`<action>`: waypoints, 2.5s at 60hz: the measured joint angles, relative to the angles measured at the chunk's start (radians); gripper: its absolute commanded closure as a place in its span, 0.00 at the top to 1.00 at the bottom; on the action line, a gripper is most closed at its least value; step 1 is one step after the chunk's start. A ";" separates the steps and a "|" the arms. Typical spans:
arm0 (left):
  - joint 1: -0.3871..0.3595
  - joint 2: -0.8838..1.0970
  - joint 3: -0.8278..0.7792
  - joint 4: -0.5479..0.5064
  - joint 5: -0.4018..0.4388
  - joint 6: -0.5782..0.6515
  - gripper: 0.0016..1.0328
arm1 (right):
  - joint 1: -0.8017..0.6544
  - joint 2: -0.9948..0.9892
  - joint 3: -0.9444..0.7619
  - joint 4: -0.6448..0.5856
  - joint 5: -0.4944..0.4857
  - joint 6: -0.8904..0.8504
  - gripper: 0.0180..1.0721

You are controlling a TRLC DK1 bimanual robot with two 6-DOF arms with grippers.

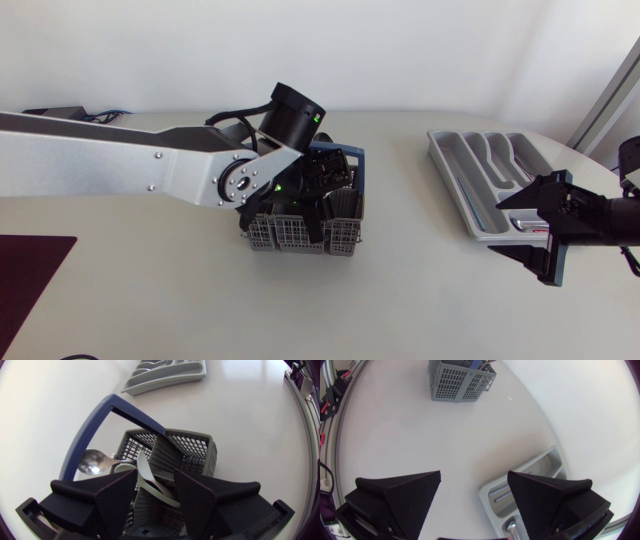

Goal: Sort the cutlery from the basket into the organizer compartments.

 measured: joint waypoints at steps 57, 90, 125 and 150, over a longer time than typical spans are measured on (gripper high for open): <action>0.031 0.103 0.162 -0.127 0.049 -0.067 0.07 | 0.111 -0.132 -0.165 0.122 -0.003 0.134 0.92; 0.044 0.087 0.149 -0.130 0.093 -0.100 0.05 | 0.121 -0.158 -0.198 0.134 -0.003 0.150 0.92; 0.011 -0.310 -0.146 0.159 0.042 -0.113 0.05 | 0.235 -0.290 -0.227 0.179 0.017 0.311 0.92; 0.019 -0.360 -0.155 0.123 0.040 -0.243 0.05 | 0.444 -0.404 -0.238 0.227 0.150 0.590 0.91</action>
